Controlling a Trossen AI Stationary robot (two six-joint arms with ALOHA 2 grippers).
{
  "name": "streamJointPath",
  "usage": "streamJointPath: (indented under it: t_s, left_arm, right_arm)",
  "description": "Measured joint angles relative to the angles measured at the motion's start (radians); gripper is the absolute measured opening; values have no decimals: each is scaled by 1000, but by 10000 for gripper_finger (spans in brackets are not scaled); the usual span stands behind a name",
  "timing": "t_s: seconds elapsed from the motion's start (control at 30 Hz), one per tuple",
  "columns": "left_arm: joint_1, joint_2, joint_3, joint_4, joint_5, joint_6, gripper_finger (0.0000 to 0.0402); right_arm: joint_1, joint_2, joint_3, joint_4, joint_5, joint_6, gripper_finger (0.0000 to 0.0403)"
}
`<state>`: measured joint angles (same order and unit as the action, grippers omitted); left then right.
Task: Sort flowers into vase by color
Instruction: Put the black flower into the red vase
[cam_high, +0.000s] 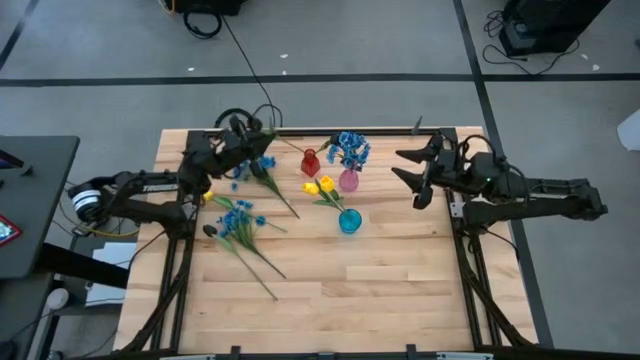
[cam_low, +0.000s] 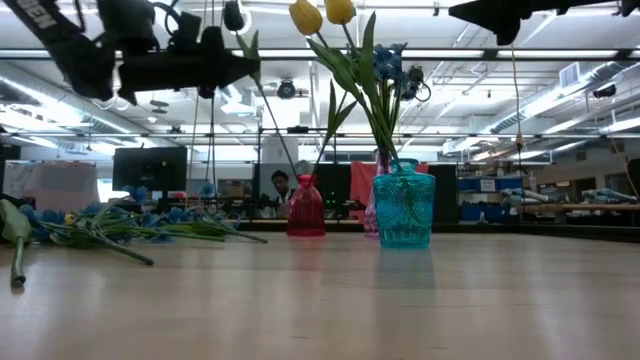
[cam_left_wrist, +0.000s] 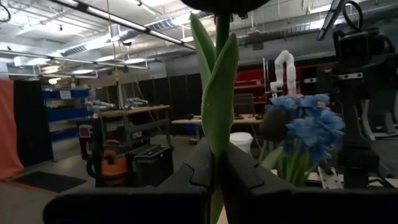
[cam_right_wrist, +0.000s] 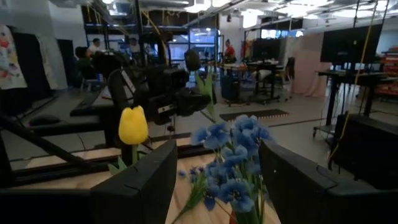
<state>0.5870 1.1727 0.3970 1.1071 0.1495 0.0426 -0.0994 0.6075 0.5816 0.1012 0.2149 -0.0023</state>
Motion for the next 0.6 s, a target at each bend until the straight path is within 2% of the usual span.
streamJointPath:
  t_s: [0.2, 0.5, 0.6]
  left_arm:
    - [23, 74, 76, -5, 79, -75, 22]
    - [44, 6, 83, -13, 73, -71, 22]
    - [49, -23, 83, -65, 80, -72, 22]
  right_arm:
    - [-14, 0, 0, -26, 0, 16, 235]
    - [-23, 1, 0, -31, 0, 25, 235]
    - [-33, 1, 0, -30, -1, 24, 235]
